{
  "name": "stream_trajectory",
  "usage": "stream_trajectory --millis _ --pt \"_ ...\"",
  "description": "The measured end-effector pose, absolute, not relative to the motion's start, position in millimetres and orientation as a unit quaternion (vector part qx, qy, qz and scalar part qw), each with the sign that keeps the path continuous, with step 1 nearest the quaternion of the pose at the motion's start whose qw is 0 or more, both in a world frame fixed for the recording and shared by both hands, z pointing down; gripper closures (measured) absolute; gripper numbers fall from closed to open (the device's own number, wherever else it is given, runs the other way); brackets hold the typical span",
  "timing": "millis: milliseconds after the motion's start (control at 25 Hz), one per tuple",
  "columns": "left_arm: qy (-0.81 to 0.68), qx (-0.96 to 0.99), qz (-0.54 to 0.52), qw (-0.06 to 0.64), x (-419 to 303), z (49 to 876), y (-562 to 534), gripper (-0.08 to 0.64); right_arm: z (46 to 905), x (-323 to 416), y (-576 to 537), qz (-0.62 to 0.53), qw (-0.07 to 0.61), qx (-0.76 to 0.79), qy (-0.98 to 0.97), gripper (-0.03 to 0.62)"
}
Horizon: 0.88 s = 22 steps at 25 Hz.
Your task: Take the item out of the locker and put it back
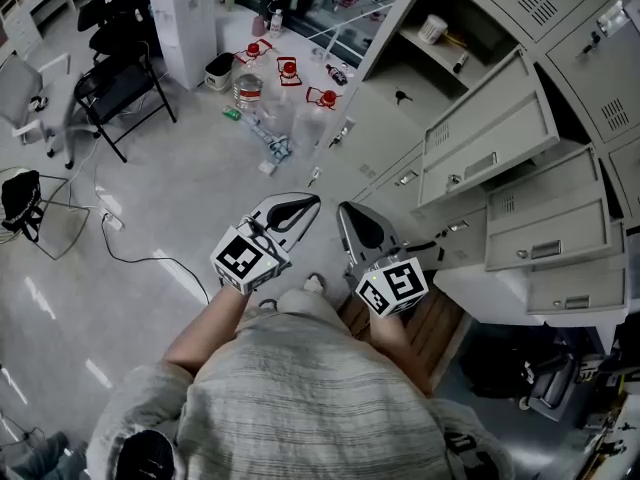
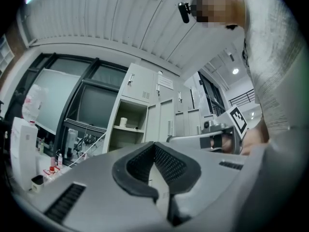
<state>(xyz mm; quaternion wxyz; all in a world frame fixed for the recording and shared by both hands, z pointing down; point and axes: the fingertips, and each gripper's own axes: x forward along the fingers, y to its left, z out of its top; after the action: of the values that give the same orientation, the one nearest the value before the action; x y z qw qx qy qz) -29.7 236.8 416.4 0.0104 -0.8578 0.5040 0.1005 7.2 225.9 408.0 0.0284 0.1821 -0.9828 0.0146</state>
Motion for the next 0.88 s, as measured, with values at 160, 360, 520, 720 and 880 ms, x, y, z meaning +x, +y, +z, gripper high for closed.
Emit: stream_trajectory --millis 160,360,520,720,880 --pt "0.504 -0.858 0.099 0.007 -31 418 227 0.554 409 6 216 0.021 0.029 0.180 -0.983 0.569" --pt "0.503 -0.859 0.095 -0.003 -32 425 203 0.554 412 2 188 0.023 0.018 0.181 -0.983 0.568" --pt "0.508 -0.856 0.094 -0.002 -43 425 168 0.554 411 -11 156 0.017 0.009 0.178 -0.984 0.566" --pt "0.509 -0.856 0.091 0.002 -58 413 109 0.554 405 -31 104 0.013 -0.004 0.179 -0.984 0.566" --pt "0.506 -0.859 0.082 0.006 -61 402 58 0.554 394 -37 56 0.004 -0.016 0.182 -0.983 0.566"
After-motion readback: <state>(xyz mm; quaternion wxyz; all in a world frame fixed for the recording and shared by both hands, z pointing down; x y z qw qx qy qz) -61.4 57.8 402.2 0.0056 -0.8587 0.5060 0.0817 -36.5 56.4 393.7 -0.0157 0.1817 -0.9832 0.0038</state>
